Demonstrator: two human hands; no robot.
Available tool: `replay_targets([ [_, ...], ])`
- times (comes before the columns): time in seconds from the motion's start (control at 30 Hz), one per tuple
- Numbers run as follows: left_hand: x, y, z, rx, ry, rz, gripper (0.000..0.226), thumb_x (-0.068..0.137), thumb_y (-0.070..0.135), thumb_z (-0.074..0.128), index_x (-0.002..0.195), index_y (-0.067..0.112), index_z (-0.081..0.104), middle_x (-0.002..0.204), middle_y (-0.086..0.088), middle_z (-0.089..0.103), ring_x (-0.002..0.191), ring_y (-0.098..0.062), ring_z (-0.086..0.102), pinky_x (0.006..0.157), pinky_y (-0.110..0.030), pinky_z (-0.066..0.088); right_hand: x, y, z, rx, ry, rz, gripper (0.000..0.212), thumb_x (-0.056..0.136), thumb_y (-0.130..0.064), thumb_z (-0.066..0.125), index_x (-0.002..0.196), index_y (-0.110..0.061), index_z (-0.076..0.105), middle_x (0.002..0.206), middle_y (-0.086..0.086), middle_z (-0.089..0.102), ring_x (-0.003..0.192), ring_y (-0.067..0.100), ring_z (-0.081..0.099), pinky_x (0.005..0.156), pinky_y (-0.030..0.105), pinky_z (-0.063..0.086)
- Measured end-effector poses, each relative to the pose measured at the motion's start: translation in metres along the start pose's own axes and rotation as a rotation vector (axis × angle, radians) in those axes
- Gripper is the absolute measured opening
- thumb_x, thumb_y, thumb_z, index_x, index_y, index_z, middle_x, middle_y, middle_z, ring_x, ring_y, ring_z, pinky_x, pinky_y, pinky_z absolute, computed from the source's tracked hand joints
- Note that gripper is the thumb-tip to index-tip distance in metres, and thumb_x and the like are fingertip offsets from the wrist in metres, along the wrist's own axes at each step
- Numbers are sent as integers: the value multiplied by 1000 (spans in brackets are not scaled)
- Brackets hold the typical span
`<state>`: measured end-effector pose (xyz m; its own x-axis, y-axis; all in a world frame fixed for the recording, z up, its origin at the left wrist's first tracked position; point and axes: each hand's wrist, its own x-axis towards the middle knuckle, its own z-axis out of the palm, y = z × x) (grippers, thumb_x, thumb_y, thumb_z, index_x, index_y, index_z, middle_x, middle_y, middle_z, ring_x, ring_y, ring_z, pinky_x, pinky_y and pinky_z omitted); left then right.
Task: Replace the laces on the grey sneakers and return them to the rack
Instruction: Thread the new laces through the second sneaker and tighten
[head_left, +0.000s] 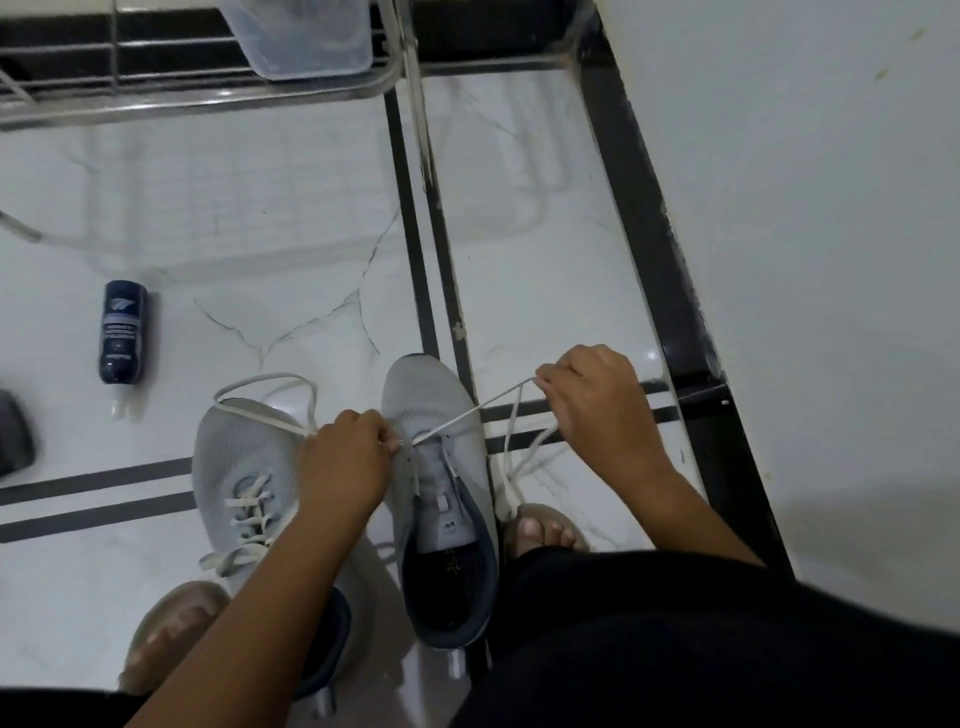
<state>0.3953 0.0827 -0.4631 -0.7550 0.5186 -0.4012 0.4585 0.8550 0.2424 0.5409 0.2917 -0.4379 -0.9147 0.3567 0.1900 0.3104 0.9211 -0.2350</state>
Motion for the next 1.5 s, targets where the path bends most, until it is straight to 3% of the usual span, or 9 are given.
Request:
replay_targets([
  [0.13, -5, 34, -30, -380, -63, 206, 39, 95, 9, 49, 132, 22, 51, 132, -3, 55, 118, -23, 54, 98, -34, 44, 29, -27, -41, 66, -110, -171, 13, 88, -18, 62, 85, -11, 72, 77, 5, 62, 69, 24, 56, 64, 36, 50],
  [0.23, -20, 65, -70, -705, -218, 301, 22, 99, 23, 50, 118, 24, 61, 115, 5, 64, 105, -12, 59, 89, -28, 47, 55, -45, -82, 68, -298, -192, 17, 94, -25, 59, 98, -15, 73, 89, 2, 64, 81, 18, 53, 74, 30, 43],
  [0.37, -33, 68, -102, -757, -181, 284, 18, 96, 34, 54, 85, 24, 65, 76, 12, 62, 74, -10, 57, 62, -15, 41, 82, -46, -144, 91, -425, -81, 20, 93, -28, 60, 104, -18, 73, 91, -4, 63, 87, 15, 58, 80, 31, 47],
  [0.5, -50, 65, -132, -862, -232, 306, 28, 99, 35, 47, 95, 18, 70, 95, 7, 71, 101, -10, 62, 87, -20, 42, 100, -44, -203, 78, -492, 35, 16, 91, -25, 62, 100, -21, 74, 93, -5, 68, 89, 15, 63, 84, 37, 54],
  [0.7, -70, 86, -188, -907, -214, 383, 21, 99, 33, 48, 90, 26, 66, 92, 8, 71, 97, -8, 63, 89, -29, 45, 110, -97, -249, -27, -471, -36, 12, 87, -20, 61, 95, -22, 70, 86, -9, 64, 85, 15, 63, 77, 33, 54],
  [0.83, -84, 67, -217, -732, -142, 416, 15, 96, 27, 57, 85, 20, 66, 84, 6, 71, 92, -19, 64, 88, -31, 47, 104, -126, -256, -44, -472, -30, 12, 86, -21, 60, 95, -21, 68, 80, -10, 61, 76, 15, 64, 63, 27, 51],
  [1.03, -95, 4, -211, -426, -67, 269, 14, 96, 28, 55, 88, 22, 62, 82, 12, 67, 70, -4, 52, 62, -20, 39, 89, -144, -228, -34, -432, 26, 21, 89, -14, 53, 100, -16, 70, 93, 3, 68, 60, 11, 54, 52, 20, 38],
  [1.23, -79, -30, -200, -73, -55, 77, 11, 95, 26, 55, 92, 22, 64, 93, 4, 70, 85, -13, 62, 74, -29, 49, 85, -117, -214, -149, -300, 144, 27, 90, -16, 52, 107, -17, 73, 105, 6, 69, 90, 25, 63, 74, 29, 48],
  [1.5, -55, -62, -174, 284, -283, -55, 12, 84, 14, 65, 95, 13, 64, 97, -5, 63, 90, -22, 60, 83, -32, 50, 65, -107, -207, 14, -192, 349, 27, 99, -22, 51, 106, -7, 72, 95, 13, 70, 89, 28, 63, 81, 37, 52],
])
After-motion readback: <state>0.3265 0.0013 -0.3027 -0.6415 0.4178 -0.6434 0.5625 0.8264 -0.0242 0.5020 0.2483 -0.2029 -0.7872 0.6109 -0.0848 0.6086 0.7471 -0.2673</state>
